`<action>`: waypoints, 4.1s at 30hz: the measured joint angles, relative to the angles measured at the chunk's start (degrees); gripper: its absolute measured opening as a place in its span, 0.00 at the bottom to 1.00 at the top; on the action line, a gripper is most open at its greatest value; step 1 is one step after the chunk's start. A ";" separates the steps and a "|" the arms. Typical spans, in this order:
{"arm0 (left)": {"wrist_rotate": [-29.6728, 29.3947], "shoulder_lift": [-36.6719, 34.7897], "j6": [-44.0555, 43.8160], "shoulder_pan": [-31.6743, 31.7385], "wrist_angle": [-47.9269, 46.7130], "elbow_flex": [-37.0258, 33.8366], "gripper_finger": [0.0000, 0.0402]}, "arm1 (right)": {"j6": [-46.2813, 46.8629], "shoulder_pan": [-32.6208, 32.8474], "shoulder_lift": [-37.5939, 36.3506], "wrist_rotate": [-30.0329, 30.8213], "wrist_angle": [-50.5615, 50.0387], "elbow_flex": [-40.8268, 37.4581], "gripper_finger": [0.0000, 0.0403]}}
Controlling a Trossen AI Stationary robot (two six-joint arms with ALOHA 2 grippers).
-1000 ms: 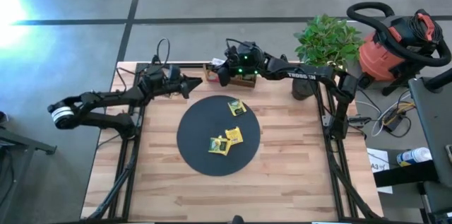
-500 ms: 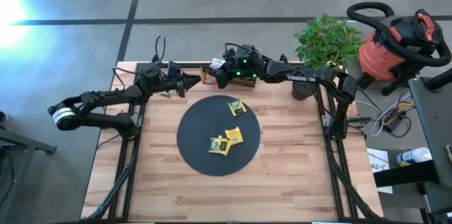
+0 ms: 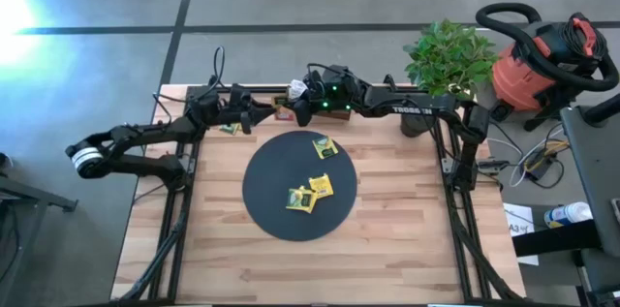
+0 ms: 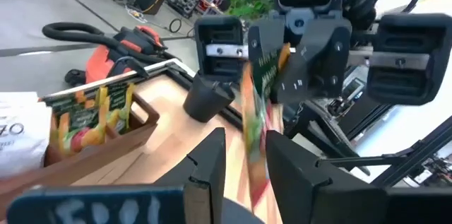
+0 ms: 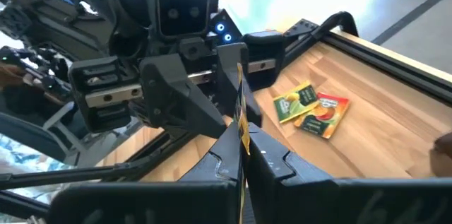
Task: Pick & Place Tea
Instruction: Put the yellow tea bag into the middle section of the wooden organizer
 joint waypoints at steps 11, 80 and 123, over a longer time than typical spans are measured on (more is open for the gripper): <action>1.90 0.00 0.91 -1.47 -2.52 3.33 0.22 | 1.51 0.49 0.00 1.36 2.09 0.00 0.02; -0.57 21.77 27.79 -6.03 -13.59 21.54 0.02 | -37.05 -3.21 -0.20 4.87 -47.99 16.61 0.21; -9.12 2.80 23.70 -6.48 -34.25 11.85 0.35 | -41.38 -9.75 9.38 15.24 -43.40 16.16 0.02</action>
